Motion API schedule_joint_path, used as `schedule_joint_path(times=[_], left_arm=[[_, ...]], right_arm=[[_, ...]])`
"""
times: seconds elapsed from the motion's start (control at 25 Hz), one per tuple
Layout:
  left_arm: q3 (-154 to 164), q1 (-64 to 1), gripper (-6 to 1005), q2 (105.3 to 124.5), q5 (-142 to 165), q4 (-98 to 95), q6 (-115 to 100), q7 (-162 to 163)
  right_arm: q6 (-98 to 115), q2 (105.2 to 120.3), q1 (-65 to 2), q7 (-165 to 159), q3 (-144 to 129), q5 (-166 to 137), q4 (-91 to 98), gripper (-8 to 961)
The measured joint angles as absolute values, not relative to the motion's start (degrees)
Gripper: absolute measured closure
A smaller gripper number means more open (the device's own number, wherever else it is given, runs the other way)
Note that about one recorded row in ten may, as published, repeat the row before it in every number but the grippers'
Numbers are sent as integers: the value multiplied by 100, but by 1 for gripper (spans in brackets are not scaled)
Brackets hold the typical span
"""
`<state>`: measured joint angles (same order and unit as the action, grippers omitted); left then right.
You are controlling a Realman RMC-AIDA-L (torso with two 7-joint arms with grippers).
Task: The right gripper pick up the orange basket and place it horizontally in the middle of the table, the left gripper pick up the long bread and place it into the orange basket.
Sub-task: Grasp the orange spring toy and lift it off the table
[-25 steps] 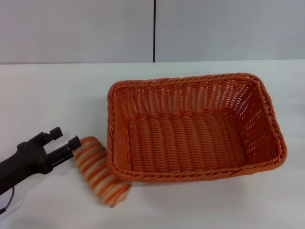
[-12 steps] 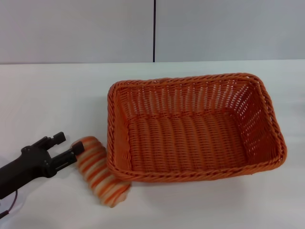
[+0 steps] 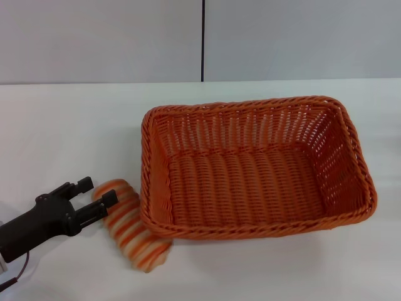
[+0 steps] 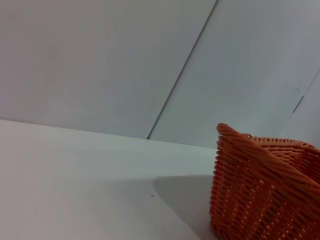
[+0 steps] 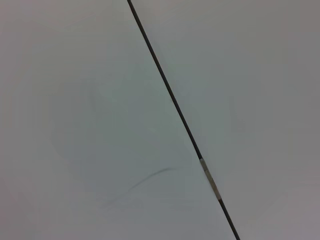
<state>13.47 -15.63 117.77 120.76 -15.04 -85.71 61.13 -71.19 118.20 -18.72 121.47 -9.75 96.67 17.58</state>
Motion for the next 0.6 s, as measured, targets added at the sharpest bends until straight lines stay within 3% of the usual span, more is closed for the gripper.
schedule_joint_path(times=[0.6], left_arm=[[1426,-1581,223,11784,12076,-1494,-8563,6117]], right_arm=[[-7120,11821,-1872,12224,-967,9658,1718,520]])
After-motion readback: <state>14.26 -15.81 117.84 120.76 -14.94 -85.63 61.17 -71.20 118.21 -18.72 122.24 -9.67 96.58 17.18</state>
